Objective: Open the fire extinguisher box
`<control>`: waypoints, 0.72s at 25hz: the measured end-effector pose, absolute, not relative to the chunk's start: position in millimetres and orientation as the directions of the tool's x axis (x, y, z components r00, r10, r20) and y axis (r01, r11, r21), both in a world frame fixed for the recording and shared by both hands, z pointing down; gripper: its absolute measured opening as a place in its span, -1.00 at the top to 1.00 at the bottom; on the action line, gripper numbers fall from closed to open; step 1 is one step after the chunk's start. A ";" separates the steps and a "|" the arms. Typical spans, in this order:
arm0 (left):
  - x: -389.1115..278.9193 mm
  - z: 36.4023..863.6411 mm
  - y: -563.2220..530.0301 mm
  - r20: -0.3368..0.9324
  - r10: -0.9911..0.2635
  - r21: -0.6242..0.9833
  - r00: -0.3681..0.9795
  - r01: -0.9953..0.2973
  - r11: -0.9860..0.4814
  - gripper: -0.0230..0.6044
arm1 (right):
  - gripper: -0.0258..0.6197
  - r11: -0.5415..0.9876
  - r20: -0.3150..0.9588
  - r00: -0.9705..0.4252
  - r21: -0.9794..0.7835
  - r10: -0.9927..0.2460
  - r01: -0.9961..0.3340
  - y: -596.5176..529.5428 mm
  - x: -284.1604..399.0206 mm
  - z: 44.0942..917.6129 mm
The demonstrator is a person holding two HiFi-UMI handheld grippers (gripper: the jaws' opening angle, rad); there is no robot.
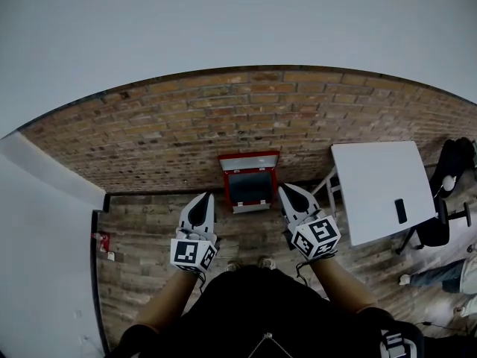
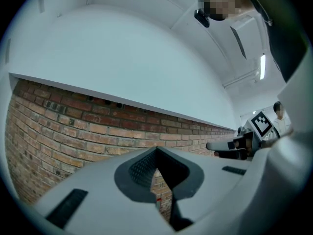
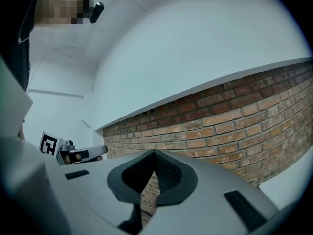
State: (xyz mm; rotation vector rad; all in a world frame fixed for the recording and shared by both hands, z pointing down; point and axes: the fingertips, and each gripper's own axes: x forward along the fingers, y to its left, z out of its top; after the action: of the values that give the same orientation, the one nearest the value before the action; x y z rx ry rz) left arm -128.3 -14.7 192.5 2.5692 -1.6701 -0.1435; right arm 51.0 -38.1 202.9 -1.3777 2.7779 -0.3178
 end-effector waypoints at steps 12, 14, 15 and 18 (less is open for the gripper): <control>-124.2 197.3 -14.8 -0.031 -0.913 0.112 0.406 -0.907 -0.407 0.77 | 0.86 0.594 0.063 -0.615 -0.202 -0.786 -0.779 -35.5 53.2 205.1; -123.8 198.0 -14.1 -0.029 -0.913 0.115 0.408 -0.906 -0.408 0.77 | 0.86 0.592 0.066 -0.614 -0.206 -0.786 -0.779 -34.8 53.7 206.7; -123.6 198.1 -14.0 -0.028 -0.913 0.115 0.407 -0.906 -0.408 0.77 | 0.86 0.591 0.067 -0.614 -0.208 -0.786 -0.779 -34.7 53.8 207.2; -124.3 200.1 -13.7 -0.025 -0.914 0.113 0.405 -0.907 -0.405 0.77 | 0.86 0.589 0.070 -0.613 -0.214 -0.787 -0.780 -34.5 53.7 210.0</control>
State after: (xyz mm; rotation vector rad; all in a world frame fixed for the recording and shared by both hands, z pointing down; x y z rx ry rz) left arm -124.3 -13.7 200.1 2.5636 -1.6659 -0.1265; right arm 53.7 -34.5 210.0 -1.3668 2.7713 -0.3486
